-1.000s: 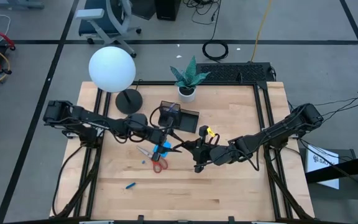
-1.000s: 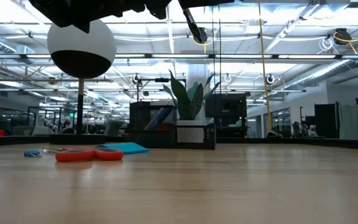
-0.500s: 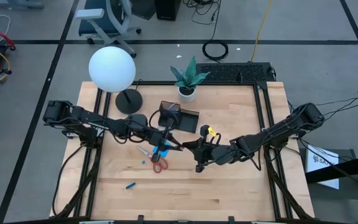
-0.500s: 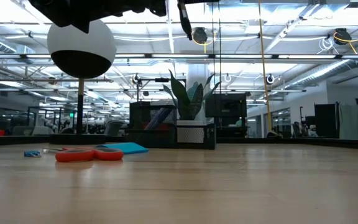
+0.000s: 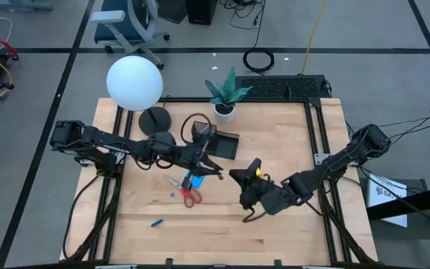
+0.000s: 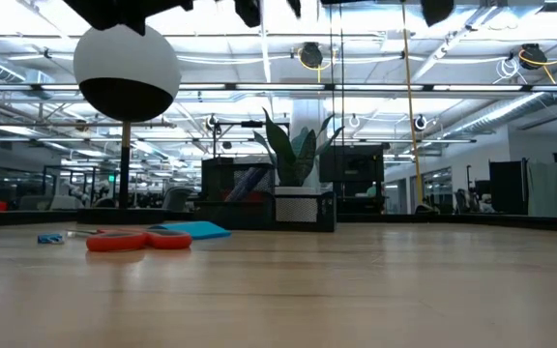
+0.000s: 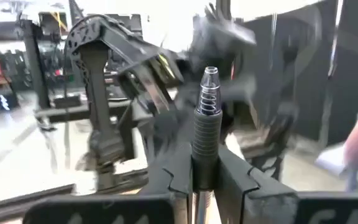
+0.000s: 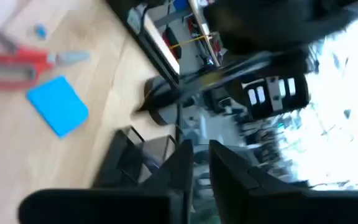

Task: Pick and place office supplies into organizer
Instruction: Put the black pen into the desk organizer

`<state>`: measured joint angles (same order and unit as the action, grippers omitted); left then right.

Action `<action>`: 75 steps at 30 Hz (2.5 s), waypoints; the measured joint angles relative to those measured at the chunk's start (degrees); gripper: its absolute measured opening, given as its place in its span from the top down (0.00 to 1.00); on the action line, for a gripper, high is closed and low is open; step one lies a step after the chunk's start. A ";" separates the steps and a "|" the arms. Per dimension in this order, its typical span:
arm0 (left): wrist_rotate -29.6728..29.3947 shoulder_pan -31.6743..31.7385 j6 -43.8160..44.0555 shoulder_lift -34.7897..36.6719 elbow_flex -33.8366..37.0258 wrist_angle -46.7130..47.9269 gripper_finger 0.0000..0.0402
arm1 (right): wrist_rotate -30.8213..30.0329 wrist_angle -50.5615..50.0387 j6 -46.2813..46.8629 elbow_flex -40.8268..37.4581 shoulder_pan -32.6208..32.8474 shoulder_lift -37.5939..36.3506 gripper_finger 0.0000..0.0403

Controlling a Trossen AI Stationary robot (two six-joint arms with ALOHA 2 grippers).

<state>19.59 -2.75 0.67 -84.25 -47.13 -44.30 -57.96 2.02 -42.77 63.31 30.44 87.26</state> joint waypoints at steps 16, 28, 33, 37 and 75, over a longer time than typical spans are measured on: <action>-2.04 -0.53 27.81 -0.04 -1.25 3.67 0.90 | 2.98 0.59 -41.84 0.00 4.93 0.60 0.46; -4.70 -1.56 32.95 -0.04 -1.25 0.23 0.90 | 10.28 10.02 -62.92 0.00 3.00 0.52 0.47; -4.72 -1.62 32.93 -0.04 -1.25 -0.32 0.90 | 12.46 11.85 -70.53 0.00 2.35 0.55 0.47; -4.74 -1.79 32.79 -0.04 -1.25 -0.40 0.90 | 14.92 14.77 -76.03 0.02 0.96 0.52 0.47; -6.40 -1.99 29.58 -0.11 -1.30 0.62 0.88 | 14.41 33.14 -76.08 0.05 -3.78 11.96 1.00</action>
<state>13.20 -4.73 30.25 -84.36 -48.42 -43.68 -43.55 35.17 -118.85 63.35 26.66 99.22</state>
